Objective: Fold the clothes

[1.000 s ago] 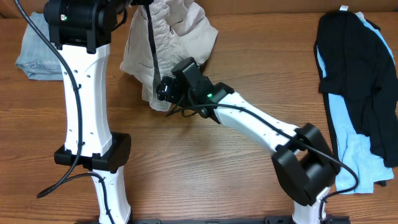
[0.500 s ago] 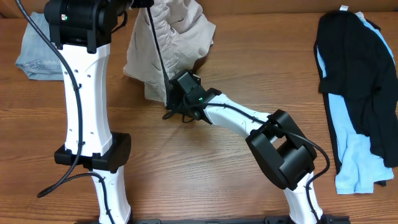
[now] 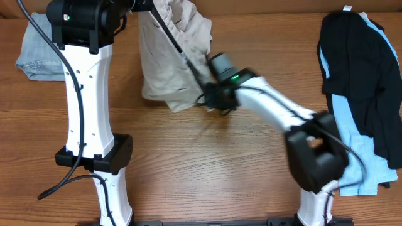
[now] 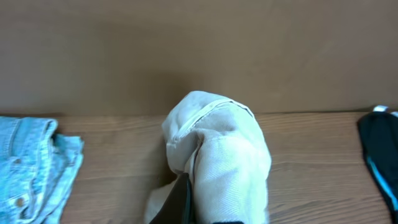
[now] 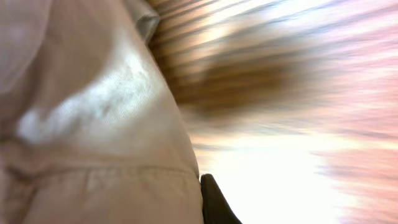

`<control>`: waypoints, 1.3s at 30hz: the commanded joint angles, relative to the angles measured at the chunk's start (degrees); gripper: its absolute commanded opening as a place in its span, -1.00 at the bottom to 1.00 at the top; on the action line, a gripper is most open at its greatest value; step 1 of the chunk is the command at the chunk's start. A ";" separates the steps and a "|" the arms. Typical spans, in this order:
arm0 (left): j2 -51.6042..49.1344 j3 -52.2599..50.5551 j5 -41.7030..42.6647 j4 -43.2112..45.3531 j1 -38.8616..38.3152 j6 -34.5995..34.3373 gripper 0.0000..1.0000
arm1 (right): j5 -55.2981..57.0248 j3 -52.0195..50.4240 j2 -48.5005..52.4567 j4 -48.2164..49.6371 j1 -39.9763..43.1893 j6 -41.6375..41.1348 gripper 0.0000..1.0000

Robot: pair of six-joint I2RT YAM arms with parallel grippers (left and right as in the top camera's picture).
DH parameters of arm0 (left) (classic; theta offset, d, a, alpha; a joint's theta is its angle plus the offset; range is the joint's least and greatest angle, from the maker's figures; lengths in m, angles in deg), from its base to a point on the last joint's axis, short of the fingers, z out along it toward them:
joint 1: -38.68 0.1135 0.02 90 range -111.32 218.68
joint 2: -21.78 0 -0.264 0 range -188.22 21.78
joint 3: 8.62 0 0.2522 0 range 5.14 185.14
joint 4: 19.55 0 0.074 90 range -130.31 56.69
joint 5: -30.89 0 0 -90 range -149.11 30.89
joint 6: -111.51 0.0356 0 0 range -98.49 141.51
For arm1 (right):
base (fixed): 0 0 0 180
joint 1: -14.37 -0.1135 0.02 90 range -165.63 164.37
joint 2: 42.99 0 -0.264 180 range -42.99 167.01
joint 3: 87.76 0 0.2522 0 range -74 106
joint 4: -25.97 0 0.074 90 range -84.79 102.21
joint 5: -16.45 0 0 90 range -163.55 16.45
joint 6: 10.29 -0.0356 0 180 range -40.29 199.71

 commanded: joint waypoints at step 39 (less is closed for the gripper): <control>6.95 -30.49 -8.17 -16.00 1.22 1.49 -0.92 | -15.28 10.23 -18.34 -20.85 22.14 28.63 -0.92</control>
